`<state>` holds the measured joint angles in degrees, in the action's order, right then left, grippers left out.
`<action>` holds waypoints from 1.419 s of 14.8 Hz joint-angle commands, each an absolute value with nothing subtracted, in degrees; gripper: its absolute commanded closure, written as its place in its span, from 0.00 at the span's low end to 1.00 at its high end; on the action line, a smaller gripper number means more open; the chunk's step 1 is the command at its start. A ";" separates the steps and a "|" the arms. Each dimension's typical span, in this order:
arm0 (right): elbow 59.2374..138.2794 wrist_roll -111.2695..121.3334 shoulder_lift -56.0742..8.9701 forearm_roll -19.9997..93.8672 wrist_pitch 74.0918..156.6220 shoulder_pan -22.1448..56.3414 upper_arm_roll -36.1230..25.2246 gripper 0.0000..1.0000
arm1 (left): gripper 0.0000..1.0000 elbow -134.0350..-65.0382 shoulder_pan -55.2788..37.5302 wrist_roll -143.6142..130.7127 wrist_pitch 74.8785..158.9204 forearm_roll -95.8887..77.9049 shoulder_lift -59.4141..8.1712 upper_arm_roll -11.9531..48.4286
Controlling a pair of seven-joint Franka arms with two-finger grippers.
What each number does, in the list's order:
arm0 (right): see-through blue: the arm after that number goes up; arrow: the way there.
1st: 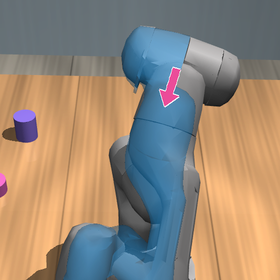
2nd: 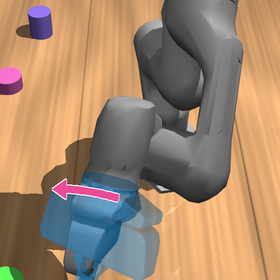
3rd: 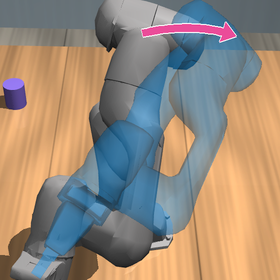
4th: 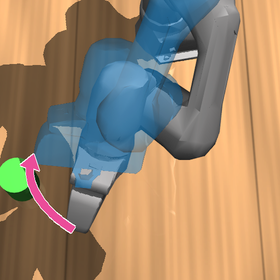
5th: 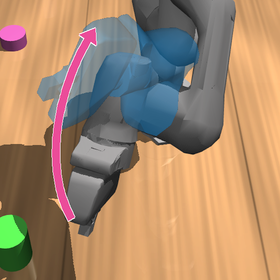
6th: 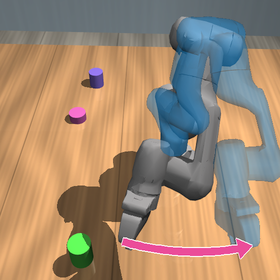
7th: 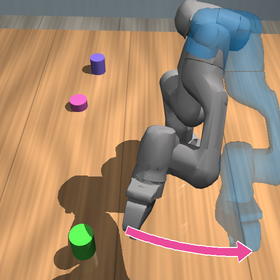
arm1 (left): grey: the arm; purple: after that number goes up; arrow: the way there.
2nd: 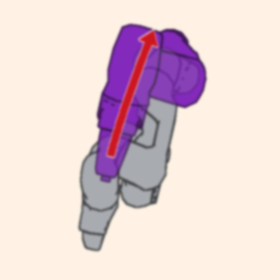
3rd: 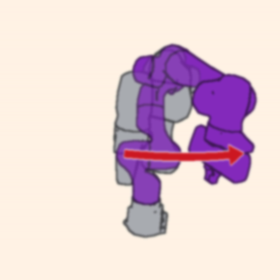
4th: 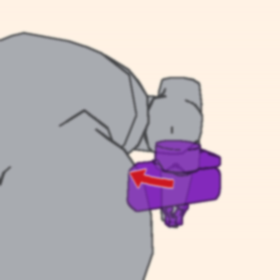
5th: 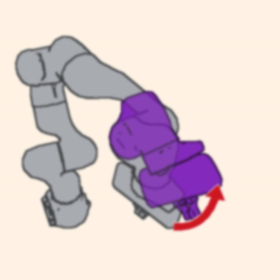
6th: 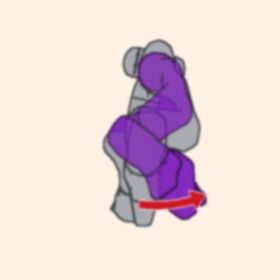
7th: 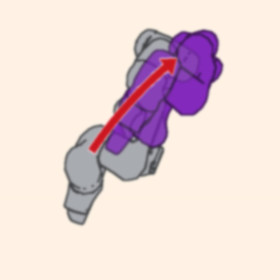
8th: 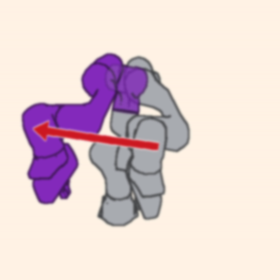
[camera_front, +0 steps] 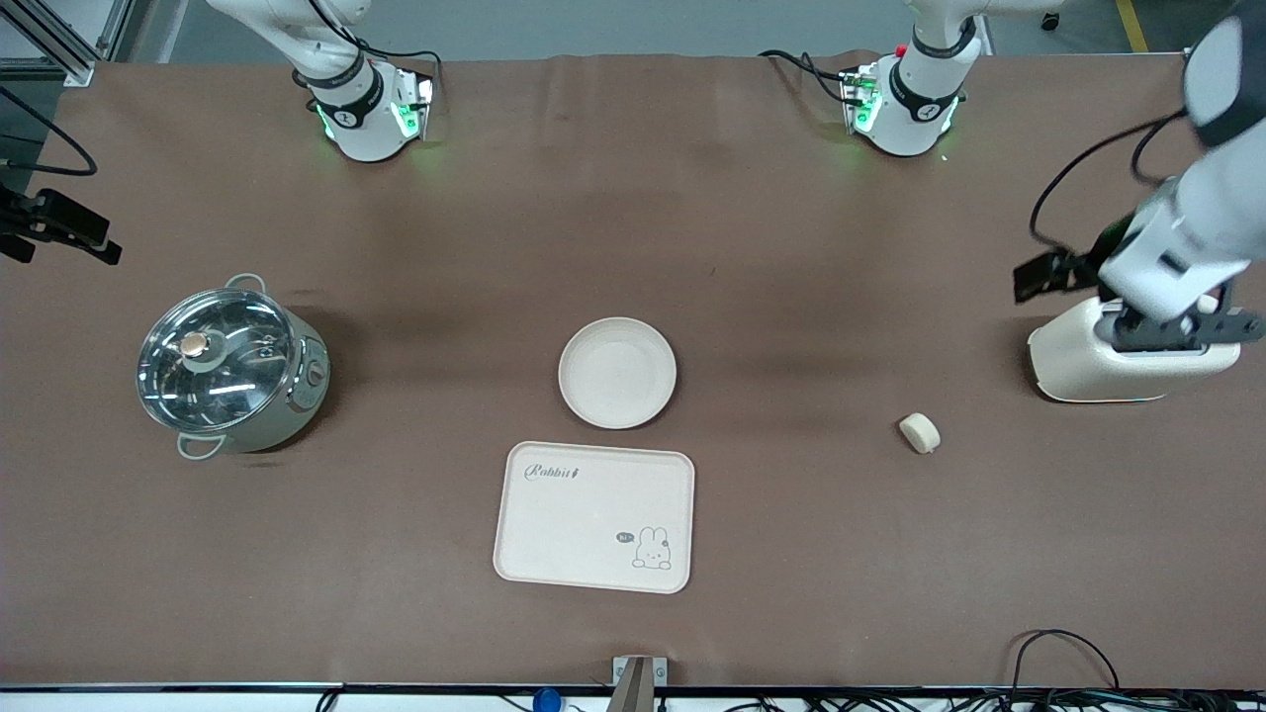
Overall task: Place bun in plate and plate on tray
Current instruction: 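Grasp the cream bun with the left gripper while the right gripper moves out, then drop the bun in the plate while the right gripper grips the rim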
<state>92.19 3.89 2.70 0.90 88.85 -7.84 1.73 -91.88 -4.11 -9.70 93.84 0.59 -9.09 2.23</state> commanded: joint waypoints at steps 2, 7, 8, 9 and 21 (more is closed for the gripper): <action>91.68 4.92 2.99 1.67 88.59 -7.56 2.37 0.00 | 0.00 -94.30 -4.22 -20.10 103.16 1.58 -15.71 2.37; 91.67 5.10 1.24 3.42 90.52 -8.34 1.85 0.00 | 0.00 -96.58 -4.22 -29.87 114.06 1.58 -25.21 2.29; 92.10 5.10 0.19 4.91 90.61 -9.39 1.93 0.00 | 0.00 -97.20 -4.13 -30.58 116.17 1.58 -26.44 2.29; 92.46 5.10 -1.13 6.49 90.35 -9.93 1.85 0.00 | 0.00 -97.47 -4.04 -31.54 118.02 1.50 -27.93 2.29; 101.85 4.48 -15.37 18.70 105.62 -1.50 2.29 0.00 | 0.47 -97.38 -4.04 -37.09 128.67 1.67 -39.11 2.46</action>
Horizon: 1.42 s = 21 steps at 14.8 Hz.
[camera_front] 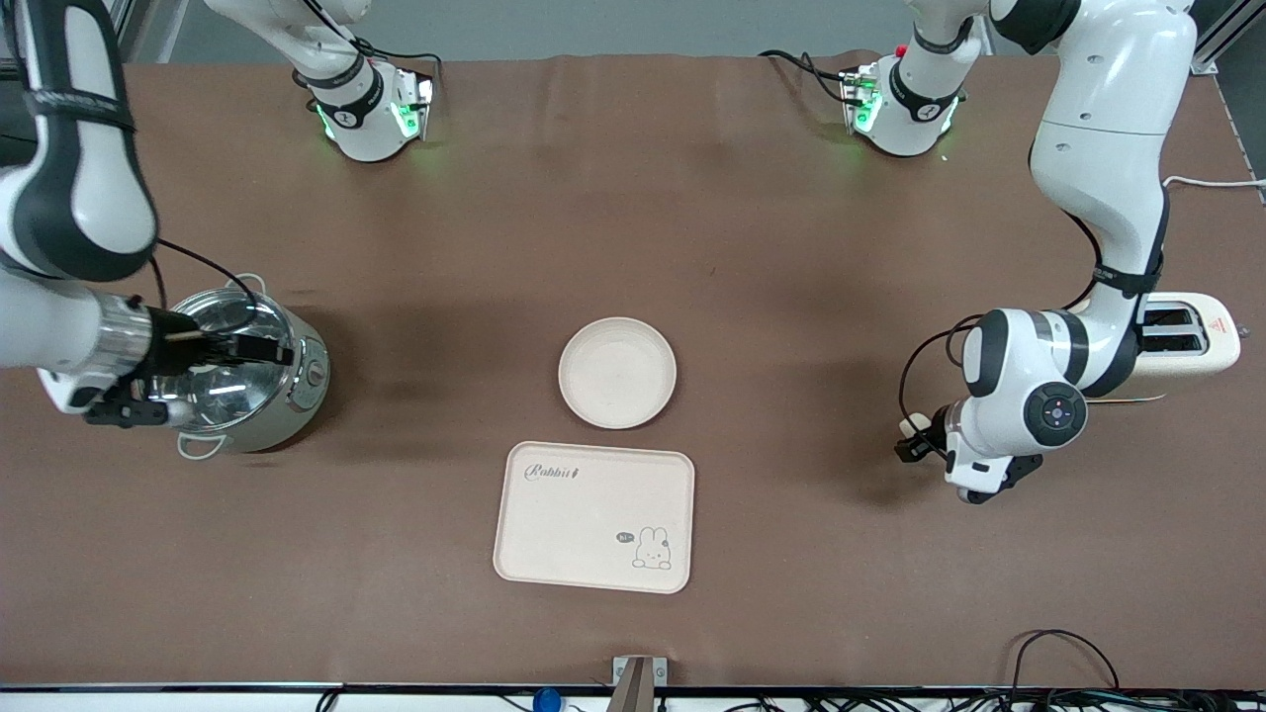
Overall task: Place bun in plate and plate on tray
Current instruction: 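Drop the bun in the plate while the right gripper grips the rim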
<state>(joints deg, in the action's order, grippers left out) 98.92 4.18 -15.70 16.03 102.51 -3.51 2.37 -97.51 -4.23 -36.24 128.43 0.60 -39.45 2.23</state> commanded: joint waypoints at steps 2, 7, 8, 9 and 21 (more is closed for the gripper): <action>105.63 4.48 -16.60 21.87 112.11 2.00 2.29 0.00 | 0.68 -97.38 -4.30 -37.18 128.67 1.67 -39.11 2.55; 105.91 4.39 -22.48 25.57 119.77 10.88 2.20 0.00 | 0.76 -97.03 -4.92 -39.45 125.17 0.88 -36.83 6.66; 105.91 4.39 -24.15 25.84 122.49 12.20 2.28 0.00 | 0.75 -96.86 -4.92 -41.46 123.85 0.88 -35.61 8.77; 105.82 4.39 -25.30 25.93 124.69 13.52 2.29 0.00 | 0.75 -96.68 -4.92 -44.18 122.97 0.88 -34.81 11.83; 104.07 -0.09 -35.94 33.49 138.24 25.83 2.29 0.02 | 0.67 -83.85 -24.07 -76.63 129.53 1.41 -44.11 22.50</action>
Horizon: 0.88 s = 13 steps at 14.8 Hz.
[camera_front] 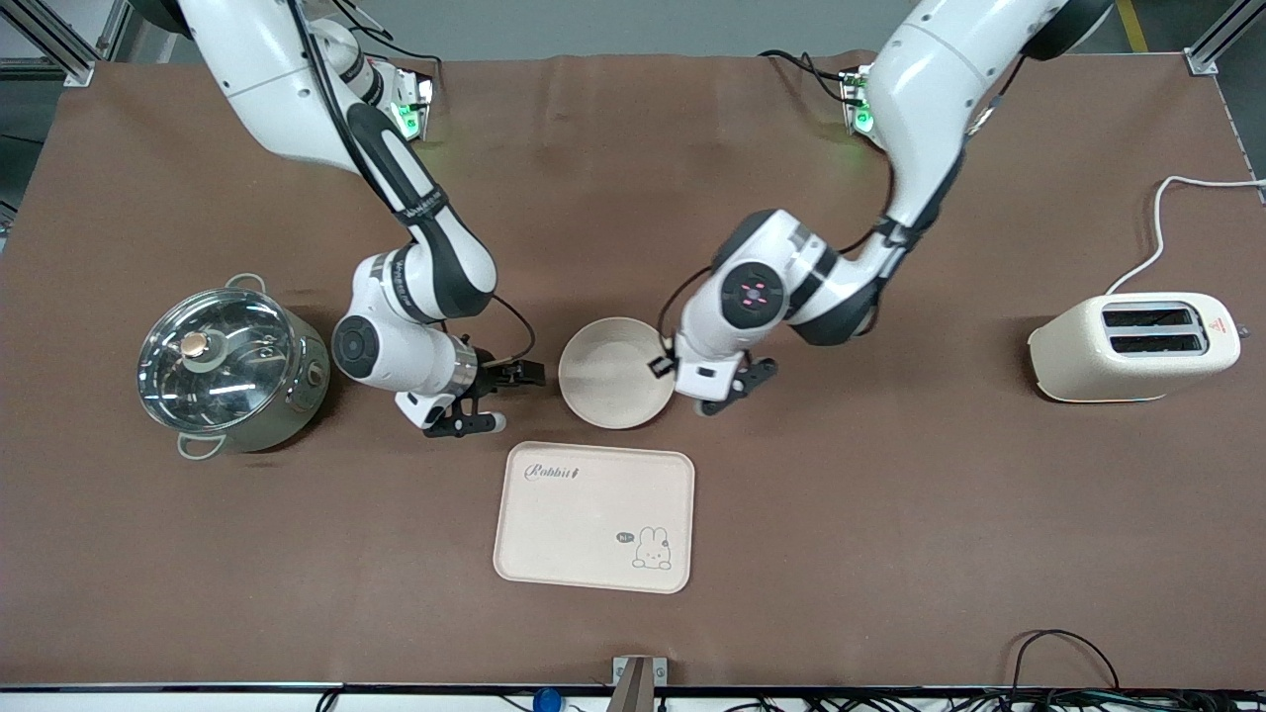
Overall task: Place bun in plate and plate on tray
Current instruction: 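Drop the bun in the plate while the right gripper grips the rim, then raise the open left gripper away from the plate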
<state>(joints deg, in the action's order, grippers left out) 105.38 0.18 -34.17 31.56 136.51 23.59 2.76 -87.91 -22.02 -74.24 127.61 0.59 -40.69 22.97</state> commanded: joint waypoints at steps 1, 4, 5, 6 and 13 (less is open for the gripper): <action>103.80 -0.09 -36.12 33.57 138.43 26.01 2.29 0.07 | 0.66 -83.76 -25.04 -77.42 131.55 1.41 -44.73 22.24; 103.80 -0.09 -36.83 34.19 138.52 26.72 2.29 0.27 | 0.55 -83.94 -26.89 -77.69 134.82 1.67 -46.40 21.89; 103.80 -0.09 -36.83 34.28 138.43 26.89 2.29 0.33 | 0.50 -83.94 -27.42 -77.70 134.91 1.67 -46.75 21.45; 103.80 -0.09 -36.83 34.28 138.25 27.07 2.29 0.41 | 0.44 -83.94 -27.86 -77.70 134.91 1.58 -46.84 20.92; 103.10 -0.09 -37.35 36.21 138.60 28.92 2.29 0.62 | 0.00 -83.76 -25.85 -78.84 131.42 1.84 -40.80 18.99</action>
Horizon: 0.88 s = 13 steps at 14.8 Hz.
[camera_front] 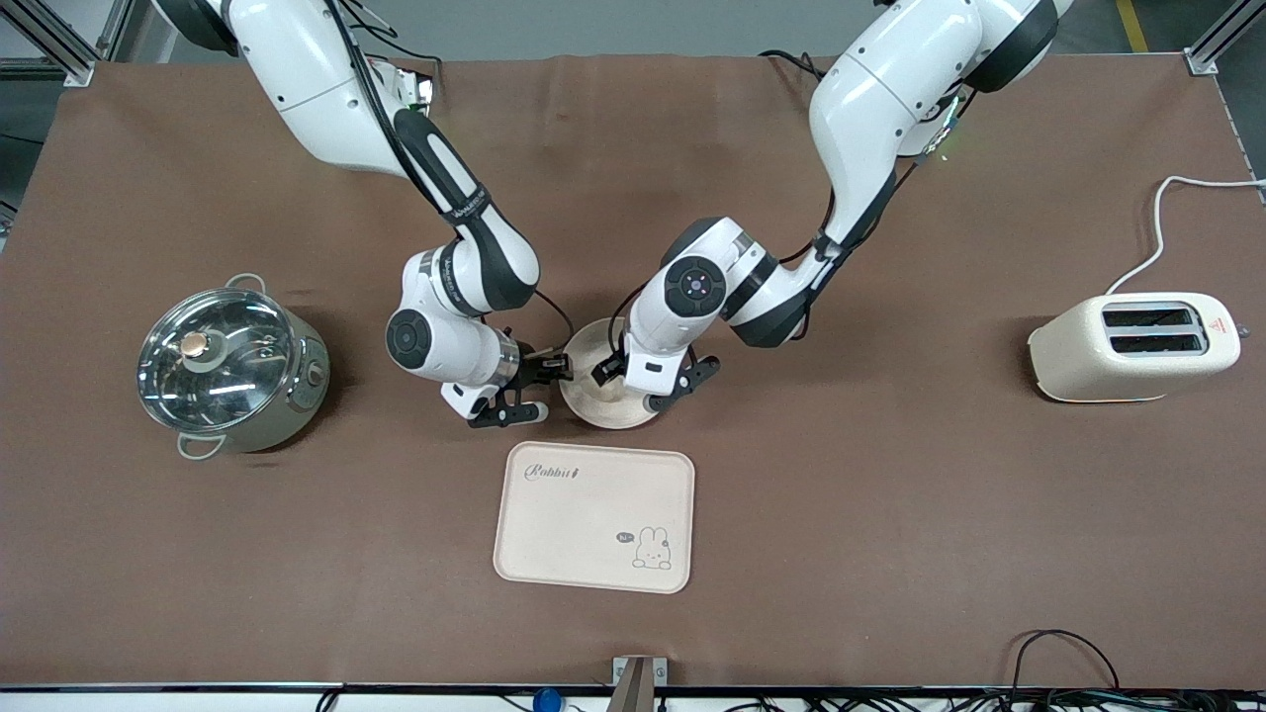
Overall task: Place bun in plate and plate on tray
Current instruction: 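Raise the open left gripper away from the plate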
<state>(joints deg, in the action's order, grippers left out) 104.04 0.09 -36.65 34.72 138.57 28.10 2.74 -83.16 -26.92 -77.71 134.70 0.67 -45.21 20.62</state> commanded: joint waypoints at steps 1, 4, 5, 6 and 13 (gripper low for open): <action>103.01 -0.09 -37.61 36.21 138.69 28.92 2.29 0.65 | 0.00 -83.67 -24.62 -78.40 128.53 2.80 -38.17 18.46; 103.01 0.09 -38.05 36.12 139.75 29.18 2.29 0.72 | 0.00 -83.67 -19.44 -73.06 120.87 6.32 -32.19 18.46; 103.01 0.26 -38.32 36.12 140.01 29.18 2.29 0.72 | 0.00 -83.58 -17.60 -69.21 118.24 6.33 -30.34 18.46; 103.09 0.44 -38.58 36.12 140.44 29.18 2.29 0.78 | 0.00 -83.15 -15.84 -65.34 115.95 6.33 -28.84 18.46; 104.67 0.70 -36.57 36.12 138.35 28.39 2.37 1.00 | 0.00 -79.45 -2.66 -37.39 101.96 8.17 -18.56 18.37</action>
<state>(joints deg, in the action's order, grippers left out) 103.23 0.13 -37.70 35.02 139.42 28.53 2.68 -79.12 -5.90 -44.13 104.23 6.47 -22.46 18.21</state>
